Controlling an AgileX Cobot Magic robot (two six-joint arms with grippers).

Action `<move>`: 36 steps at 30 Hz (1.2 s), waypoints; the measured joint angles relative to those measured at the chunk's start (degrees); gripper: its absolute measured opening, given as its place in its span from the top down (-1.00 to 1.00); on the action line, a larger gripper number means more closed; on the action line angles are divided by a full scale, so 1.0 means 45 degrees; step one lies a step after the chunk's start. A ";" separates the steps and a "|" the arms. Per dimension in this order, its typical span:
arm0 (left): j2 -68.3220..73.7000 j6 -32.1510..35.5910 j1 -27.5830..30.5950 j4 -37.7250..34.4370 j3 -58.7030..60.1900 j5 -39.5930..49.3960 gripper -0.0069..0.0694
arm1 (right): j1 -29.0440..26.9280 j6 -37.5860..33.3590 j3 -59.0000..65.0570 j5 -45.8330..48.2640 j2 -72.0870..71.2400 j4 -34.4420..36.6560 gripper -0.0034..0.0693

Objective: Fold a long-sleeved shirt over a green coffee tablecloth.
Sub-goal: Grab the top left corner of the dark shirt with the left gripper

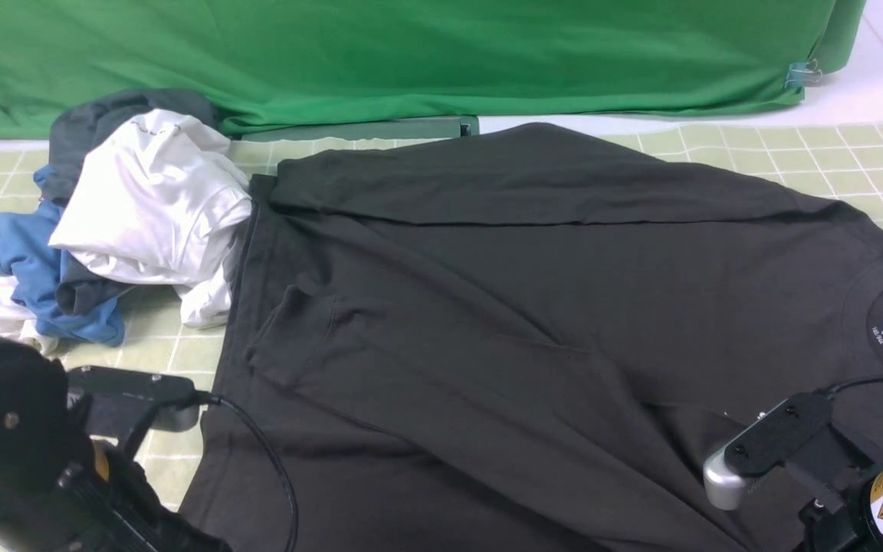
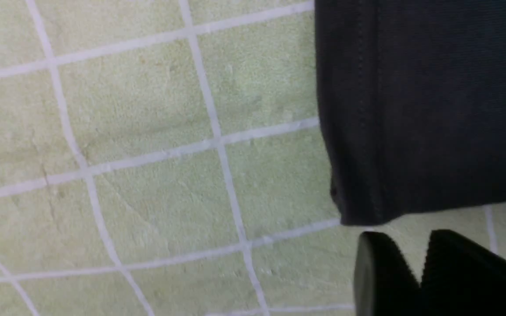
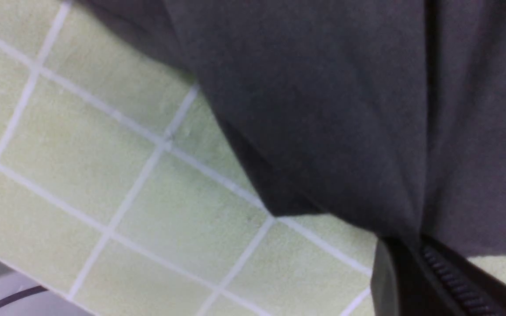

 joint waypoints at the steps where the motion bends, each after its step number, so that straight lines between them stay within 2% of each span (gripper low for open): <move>1: 0.0149 -0.0122 0.0000 0.0165 0.0160 -0.0365 0.11 | 0.0000 0.0000 0.0000 0.0000 0.0000 0.0012 0.88; 5: 0.0857 -0.0871 0.0000 0.0492 0.0277 -0.1178 -0.34 | 0.0000 0.0000 0.0000 -0.0057 0.0000 0.0012 0.88; 8: 0.1543 -0.1000 0.0000 0.0497 0.0277 -0.1734 -0.50 | 0.0000 0.0000 0.0003 -0.0094 0.0000 0.0012 0.88; 10: 0.1997 -0.1068 0.0000 0.0497 0.0277 -0.1896 -0.50 | 0.0000 -0.0006 0.0003 -0.0098 0.0000 0.0012 0.88; 12: 0.2262 -0.1096 0.0000 0.0408 0.0264 -0.1892 -0.43 | 0.0000 -0.0013 0.0003 -0.0108 0.0000 0.0012 0.88; 14: 0.2352 -0.1096 0.0000 0.0156 0.0239 -0.1903 -0.20 | 0.0000 -0.0013 0.0003 -0.0111 0.0000 0.0023 0.88; 17: 0.2410 -0.0894 0.0000 -0.0014 0.0135 -0.1796 0.34 | 0.0000 -0.0026 0.0003 -0.0122 0.0000 0.0023 0.88; 20: 0.2439 -0.0600 0.0000 -0.0061 0.0002 -0.1350 0.69 | 0.0000 -0.0058 0.0003 -0.0067 0.0000 0.0040 0.88; 27: 0.1507 -0.0525 0.0000 -0.0400 0.0049 0.0396 0.77 | 0.0005 -0.0071 0.0003 0.0740 -0.0040 0.0125 0.88; 36: -0.1091 -0.0525 0.0000 -0.2121 0.0166 0.2808 0.77 | 0.0005 -0.0082 0.0059 0.2245 -0.0891 0.0122 0.88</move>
